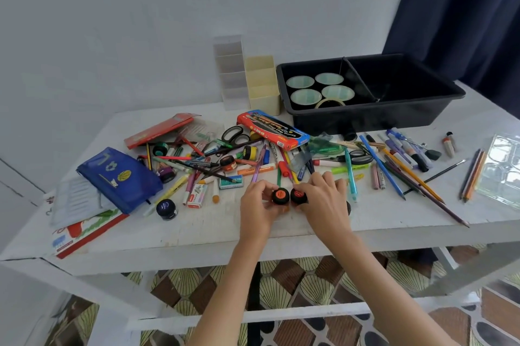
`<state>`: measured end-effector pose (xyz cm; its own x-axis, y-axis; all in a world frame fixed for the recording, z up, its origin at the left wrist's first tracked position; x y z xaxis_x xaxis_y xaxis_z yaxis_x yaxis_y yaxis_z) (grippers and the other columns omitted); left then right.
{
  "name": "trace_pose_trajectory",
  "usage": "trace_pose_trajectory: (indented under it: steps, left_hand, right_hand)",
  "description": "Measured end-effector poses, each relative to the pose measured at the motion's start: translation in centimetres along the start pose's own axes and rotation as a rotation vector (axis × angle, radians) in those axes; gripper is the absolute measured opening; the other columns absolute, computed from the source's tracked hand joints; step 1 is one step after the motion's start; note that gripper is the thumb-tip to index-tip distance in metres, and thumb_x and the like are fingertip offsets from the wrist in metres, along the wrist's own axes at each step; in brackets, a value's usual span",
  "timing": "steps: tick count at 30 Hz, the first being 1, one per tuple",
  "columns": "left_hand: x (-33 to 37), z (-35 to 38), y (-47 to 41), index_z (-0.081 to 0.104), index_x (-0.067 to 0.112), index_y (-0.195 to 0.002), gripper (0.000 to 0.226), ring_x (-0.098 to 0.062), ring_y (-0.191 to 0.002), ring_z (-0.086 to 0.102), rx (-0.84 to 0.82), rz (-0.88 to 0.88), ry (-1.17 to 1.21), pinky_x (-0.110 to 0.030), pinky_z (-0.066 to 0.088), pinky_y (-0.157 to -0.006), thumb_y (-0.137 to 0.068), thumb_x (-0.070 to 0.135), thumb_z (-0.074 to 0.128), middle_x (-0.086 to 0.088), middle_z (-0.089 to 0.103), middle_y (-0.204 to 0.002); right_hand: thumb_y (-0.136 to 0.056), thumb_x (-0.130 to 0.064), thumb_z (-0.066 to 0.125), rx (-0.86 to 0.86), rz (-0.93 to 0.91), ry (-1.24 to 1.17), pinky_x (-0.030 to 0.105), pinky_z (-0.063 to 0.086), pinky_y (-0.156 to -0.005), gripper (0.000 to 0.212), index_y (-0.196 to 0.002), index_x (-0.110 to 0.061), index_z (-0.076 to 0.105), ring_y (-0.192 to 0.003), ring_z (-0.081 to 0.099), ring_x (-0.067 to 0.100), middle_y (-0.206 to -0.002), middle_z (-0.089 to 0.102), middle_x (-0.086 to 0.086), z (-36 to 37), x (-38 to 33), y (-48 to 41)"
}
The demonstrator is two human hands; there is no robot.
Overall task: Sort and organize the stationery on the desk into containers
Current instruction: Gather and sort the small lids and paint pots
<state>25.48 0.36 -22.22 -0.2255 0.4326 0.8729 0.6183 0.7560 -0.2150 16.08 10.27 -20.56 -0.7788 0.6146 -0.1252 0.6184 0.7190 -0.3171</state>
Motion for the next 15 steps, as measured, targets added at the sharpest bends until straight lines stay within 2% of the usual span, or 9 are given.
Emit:
trace_pose_trajectory:
  steps: [3, 5, 7, 8, 12, 15]
  left_hand:
    - [-0.1, 0.3, -0.2, 0.059, 0.02, -0.083, 0.037, -0.008, -0.08, 0.057, -0.02, 0.015, -0.063, -0.025, 0.053, -0.074, -0.063, 0.0, 0.082, 0.001, 0.059, -0.093]
    - [0.1, 0.5, -0.2, 0.058, 0.02, -0.084, 0.033, -0.009, -0.082, 0.057, -0.031, 0.04, -0.169, -0.02, 0.05, -0.072, -0.066, 0.004, 0.08, 0.002, 0.061, -0.095]
    - [0.3, 0.7, -0.2, 0.06, 0.02, -0.086, 0.028, -0.011, -0.083, 0.057, -0.032, 0.067, -0.269, -0.024, 0.05, -0.072, -0.069, 0.009, 0.079, 0.002, 0.061, -0.095]
    - [0.3, 0.8, -0.2, 0.06, 0.02, -0.086, 0.027, -0.012, -0.084, 0.057, -0.034, 0.069, -0.297, -0.027, 0.05, -0.072, -0.069, 0.012, 0.079, 0.002, 0.061, -0.094]
    - [0.2, 1.1, -0.4, 0.061, 0.017, -0.091, 0.032, -0.017, -0.088, 0.057, -0.095, 0.014, -0.316, -0.03, 0.049, -0.078, -0.067, 0.015, 0.081, -0.001, 0.061, -0.096]
    - [0.2, 0.8, -0.3, 0.064, 0.014, -0.101, 0.036, -0.015, -0.093, 0.059, -0.136, -0.028, -0.241, -0.025, 0.049, -0.082, -0.069, 0.018, 0.081, 0.0, 0.065, -0.101]
  right_hand:
    - [-0.038, -0.008, 0.094, -0.018, -0.012, -0.038, 0.038, 0.039, -0.063, 0.055, -0.087, -0.023, 0.076, -0.071, 0.05, 0.025, -0.071, 0.055, -0.002, 0.1, 0.1, -0.3]
    - [-0.054, -0.017, 0.09, -0.038, -0.046, -0.065, 0.04, 0.037, -0.07, 0.046, -0.096, -0.022, 0.075, -0.078, 0.051, 0.026, -0.078, 0.059, 0.0, -0.3, 0.0, -0.2]
    - [-0.074, -0.026, 0.078, -0.052, -0.076, -0.08, 0.04, 0.031, -0.08, 0.036, -0.109, -0.022, 0.07, -0.093, 0.049, 0.028, -0.092, 0.062, 0.002, -0.7, 0.2, -0.4]
    - [-0.078, -0.029, 0.074, -0.06, -0.081, -0.086, 0.04, 0.029, -0.082, 0.034, -0.111, -0.022, 0.07, -0.097, 0.048, 0.028, -0.095, 0.062, 0.002, -1.0, 0.1, -0.4]
    - [-0.067, -0.028, 0.083, -0.088, -0.094, -0.046, 0.042, 0.036, -0.074, 0.031, -0.095, -0.02, 0.075, -0.089, 0.05, 0.029, -0.088, 0.061, 0.003, -0.8, -0.1, -0.4]
    - [-0.084, -0.035, 0.068, -0.118, -0.127, -0.019, 0.039, 0.028, -0.086, 0.032, -0.113, -0.023, 0.068, -0.105, 0.042, 0.026, -0.106, 0.058, 0.0, -1.1, -0.4, -0.5]
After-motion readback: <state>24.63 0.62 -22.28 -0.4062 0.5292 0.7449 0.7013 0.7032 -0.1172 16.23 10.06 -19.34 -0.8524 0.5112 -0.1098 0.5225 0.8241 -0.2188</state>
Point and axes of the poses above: each hand's wrist, its own y-axis away from the middle knuckle, its own z-axis out of the palm, x = y × z, the point moved 8 cm from there along -y, towards the middle knuckle
